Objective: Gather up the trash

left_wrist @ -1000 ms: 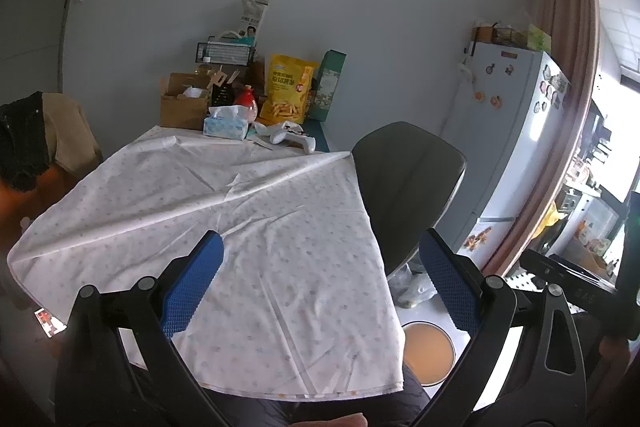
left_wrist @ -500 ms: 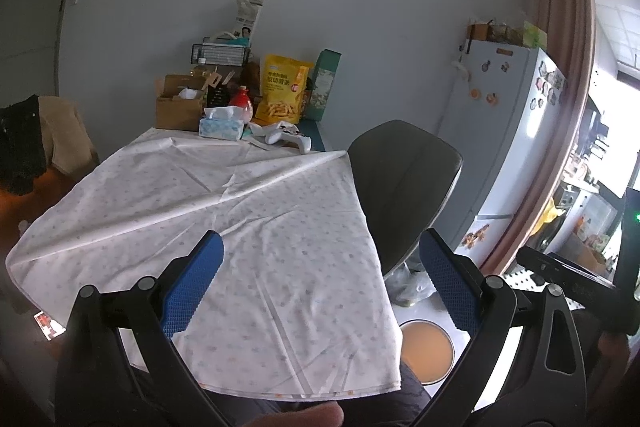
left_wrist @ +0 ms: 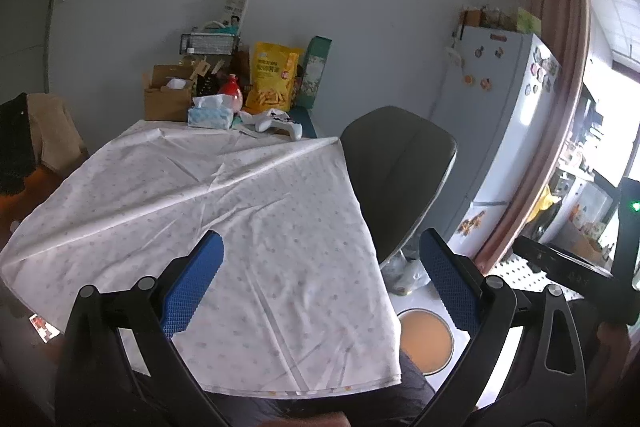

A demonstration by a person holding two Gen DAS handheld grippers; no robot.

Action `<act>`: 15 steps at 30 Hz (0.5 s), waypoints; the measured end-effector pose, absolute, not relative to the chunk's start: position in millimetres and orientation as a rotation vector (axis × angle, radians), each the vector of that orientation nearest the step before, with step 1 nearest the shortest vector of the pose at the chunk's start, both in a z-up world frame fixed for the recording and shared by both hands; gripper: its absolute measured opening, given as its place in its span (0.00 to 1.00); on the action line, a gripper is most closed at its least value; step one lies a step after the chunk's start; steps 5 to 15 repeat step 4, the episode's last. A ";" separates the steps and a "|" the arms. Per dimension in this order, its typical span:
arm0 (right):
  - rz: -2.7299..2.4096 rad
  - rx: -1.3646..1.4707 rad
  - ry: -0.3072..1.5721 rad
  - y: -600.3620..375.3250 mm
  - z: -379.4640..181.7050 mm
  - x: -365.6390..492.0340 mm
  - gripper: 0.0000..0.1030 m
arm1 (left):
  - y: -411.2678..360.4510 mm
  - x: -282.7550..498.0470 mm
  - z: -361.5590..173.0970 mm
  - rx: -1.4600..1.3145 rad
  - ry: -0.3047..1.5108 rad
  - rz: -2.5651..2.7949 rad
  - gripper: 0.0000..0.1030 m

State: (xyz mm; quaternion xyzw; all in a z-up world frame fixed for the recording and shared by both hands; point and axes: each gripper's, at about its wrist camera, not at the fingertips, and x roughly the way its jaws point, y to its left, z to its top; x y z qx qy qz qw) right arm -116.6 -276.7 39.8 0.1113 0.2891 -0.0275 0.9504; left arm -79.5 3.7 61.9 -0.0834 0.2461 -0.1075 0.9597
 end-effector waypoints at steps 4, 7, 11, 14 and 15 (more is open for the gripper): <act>-0.075 0.232 0.608 -283.1 26.1 -107.4 0.93 | 5.0 -67.2 49.7 -0.164 0.528 -0.208 0.94; -0.075 0.232 0.608 -283.1 26.1 -107.4 0.93 | 5.0 -67.2 49.7 -0.164 0.528 -0.208 0.94; -0.075 0.232 0.608 -283.1 26.1 -107.4 0.93 | 5.0 -67.2 49.7 -0.164 0.528 -0.208 0.94; -0.075 0.232 0.608 -283.1 26.1 -107.4 0.93 | 5.0 -67.2 49.7 -0.164 0.528 -0.208 0.94; -0.075 0.232 0.608 -283.1 26.1 -107.4 0.93 | 5.0 -67.2 49.7 -0.164 0.528 -0.208 0.94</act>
